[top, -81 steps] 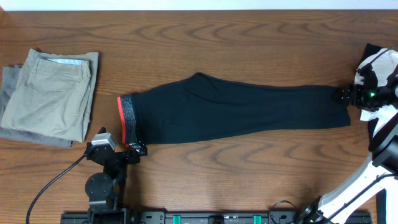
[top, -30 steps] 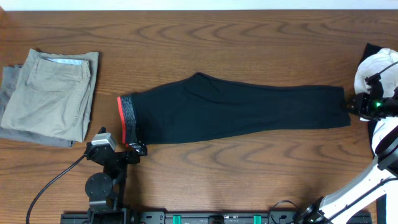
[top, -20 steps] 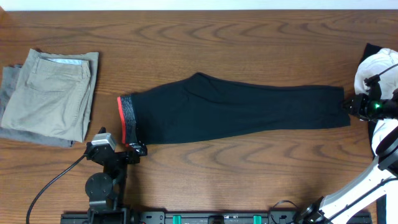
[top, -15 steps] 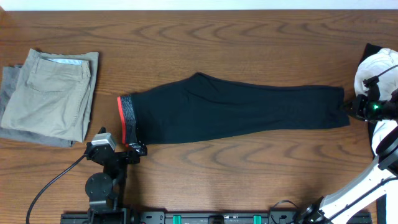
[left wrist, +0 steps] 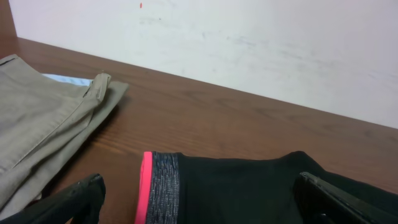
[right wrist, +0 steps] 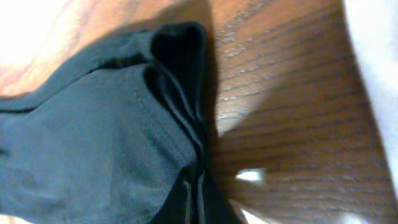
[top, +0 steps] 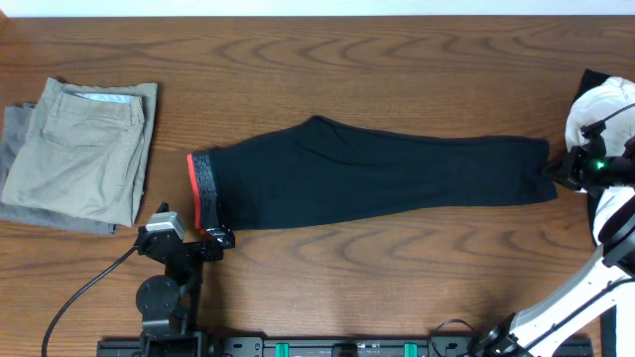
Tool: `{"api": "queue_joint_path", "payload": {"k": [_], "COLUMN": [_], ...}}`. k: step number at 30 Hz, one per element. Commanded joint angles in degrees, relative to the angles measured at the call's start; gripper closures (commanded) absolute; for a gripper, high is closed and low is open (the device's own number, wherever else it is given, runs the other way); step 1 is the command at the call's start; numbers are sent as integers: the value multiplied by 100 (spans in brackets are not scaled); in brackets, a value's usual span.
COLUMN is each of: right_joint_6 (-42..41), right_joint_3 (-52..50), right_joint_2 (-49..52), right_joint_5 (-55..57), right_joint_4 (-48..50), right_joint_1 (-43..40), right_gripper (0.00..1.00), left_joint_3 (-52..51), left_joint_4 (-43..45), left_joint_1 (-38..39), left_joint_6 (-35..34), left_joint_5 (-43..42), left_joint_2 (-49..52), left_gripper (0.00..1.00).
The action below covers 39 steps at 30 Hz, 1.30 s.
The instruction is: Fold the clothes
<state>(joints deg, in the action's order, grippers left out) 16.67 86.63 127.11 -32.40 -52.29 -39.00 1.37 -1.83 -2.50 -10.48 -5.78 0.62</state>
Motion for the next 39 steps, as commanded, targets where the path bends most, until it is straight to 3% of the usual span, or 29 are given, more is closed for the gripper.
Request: {"api": "queue_joint_path", "payload": {"k": [1,12,27,39], "right_joint_6": [-470,-656,-1147,-1493], "right_joint_3": [-26,66,66,72], "right_joint_2": [396,-612,-669,-1047], "right_joint_5": [2433,2955,3926,4771], "right_joint_4": [-17,-81,-190,-282], "right_joint_1": [66,608,1797,1832], "right_gripper": [99,99,99,99], "left_joint_3": [-114,-114,-114,-114], "left_joint_4": [-168,-168,-168,-168], "left_joint_1": [24,22,22,22], "left_joint_6": [55,55,55,52], "left_joint_5": [-59,-59,-59,-59], "left_joint_2": [-39,-39,-39,-39], "left_gripper": [2,2,2,2]}}
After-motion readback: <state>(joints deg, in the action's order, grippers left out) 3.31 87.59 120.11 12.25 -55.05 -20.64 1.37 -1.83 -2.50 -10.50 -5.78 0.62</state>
